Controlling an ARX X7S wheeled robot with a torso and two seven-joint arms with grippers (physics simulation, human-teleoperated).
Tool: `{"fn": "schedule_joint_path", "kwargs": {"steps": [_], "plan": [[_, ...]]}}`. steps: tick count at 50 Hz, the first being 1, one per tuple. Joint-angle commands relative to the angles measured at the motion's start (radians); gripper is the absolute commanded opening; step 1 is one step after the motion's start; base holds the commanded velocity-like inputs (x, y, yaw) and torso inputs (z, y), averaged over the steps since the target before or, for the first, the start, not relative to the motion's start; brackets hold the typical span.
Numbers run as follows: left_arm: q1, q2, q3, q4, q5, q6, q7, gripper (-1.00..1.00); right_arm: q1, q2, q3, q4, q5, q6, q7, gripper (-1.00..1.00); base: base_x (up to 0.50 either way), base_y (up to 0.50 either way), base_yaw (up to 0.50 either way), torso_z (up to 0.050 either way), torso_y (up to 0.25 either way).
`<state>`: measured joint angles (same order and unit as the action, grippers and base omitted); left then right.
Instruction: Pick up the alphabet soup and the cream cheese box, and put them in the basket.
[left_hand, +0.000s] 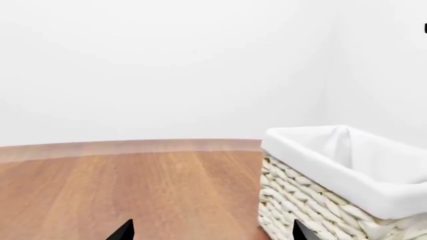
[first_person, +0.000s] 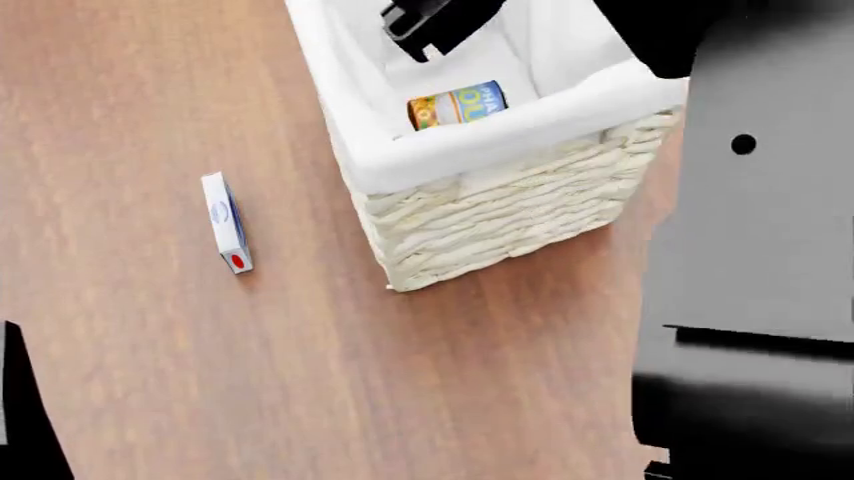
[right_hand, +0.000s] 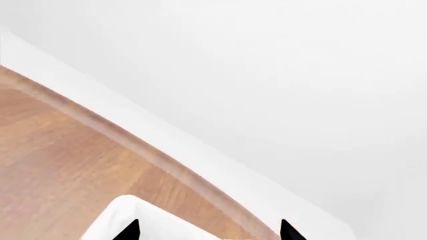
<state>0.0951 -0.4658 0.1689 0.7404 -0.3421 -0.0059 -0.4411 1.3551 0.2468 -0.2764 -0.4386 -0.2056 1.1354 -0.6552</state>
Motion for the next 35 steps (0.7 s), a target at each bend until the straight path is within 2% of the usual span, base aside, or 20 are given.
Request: {"fn": "schedule_joint_path", "kwargs": {"steps": [1,5,6,8,9,10,12,14,19,25,35], "plan": [[0.000,0.000,0.014,0.007,0.008,-0.003,-0.001,1.00,-0.283,0.034,0.117,-0.525,-0.058,0.066,0.057,1.00,0.00,0.00,0.00,0.000,0.000],[-0.006,-0.004,0.010,0.008,0.012,-0.012,-0.007,1.00,-0.482,0.015,0.177,-0.599,-0.085,-0.052,0.126,1.00,0.00,0.00,0.00,0.000,0.000],[-0.009,-0.004,0.012,0.014,0.013,-0.018,-0.010,1.00,-0.570,-0.044,0.219,-0.608,-0.134,-0.150,0.100,1.00,0.00,0.00,0.00,0.000,0.000],[-0.011,-0.001,0.016,0.009,0.016,-0.018,-0.011,1.00,-0.644,-0.195,0.295,-0.608,-0.284,-0.281,-0.059,1.00,0.00,0.00,0.00,0.000,0.000],[-0.011,0.001,0.024,0.006,0.029,-0.016,-0.010,1.00,-0.716,-0.246,0.344,-0.608,-0.279,-0.367,-0.080,1.00,0.00,0.00,0.00,0.000,0.000],[-0.012,0.001,0.025,0.007,0.027,-0.020,-0.010,1.00,-0.750,-0.246,0.362,-0.608,-0.237,-0.384,-0.046,1.00,0.00,0.00,0.00,0.000,0.000],[-0.024,0.001,0.024,0.015,0.018,-0.035,-0.016,1.00,-0.873,-0.246,0.387,-0.608,-0.207,-0.524,0.037,1.00,0.00,0.00,0.00,0.000,0.000],[-0.029,0.004,0.033,0.011,0.024,-0.038,-0.014,1.00,-0.989,-0.246,0.468,-0.609,-0.013,-0.606,0.127,1.00,0.00,0.00,0.00,0.000,0.000],[-0.038,0.009,0.054,0.010,0.035,-0.047,-0.012,1.00,-1.210,-0.239,0.464,-0.598,0.080,-0.752,0.277,1.00,0.00,0.00,0.00,0.000,0.000],[-0.043,0.010,0.065,0.016,0.046,-0.059,-0.015,1.00,-1.340,-0.219,0.437,-0.513,0.120,-0.949,0.362,1.00,0.00,0.00,0.00,0.000,0.000],[-0.079,0.020,0.071,-0.003,0.025,-0.082,-0.018,1.00,-1.336,-0.185,0.442,-0.518,0.152,-0.917,0.404,1.00,0.00,0.00,0.00,0.000,0.000]]}}
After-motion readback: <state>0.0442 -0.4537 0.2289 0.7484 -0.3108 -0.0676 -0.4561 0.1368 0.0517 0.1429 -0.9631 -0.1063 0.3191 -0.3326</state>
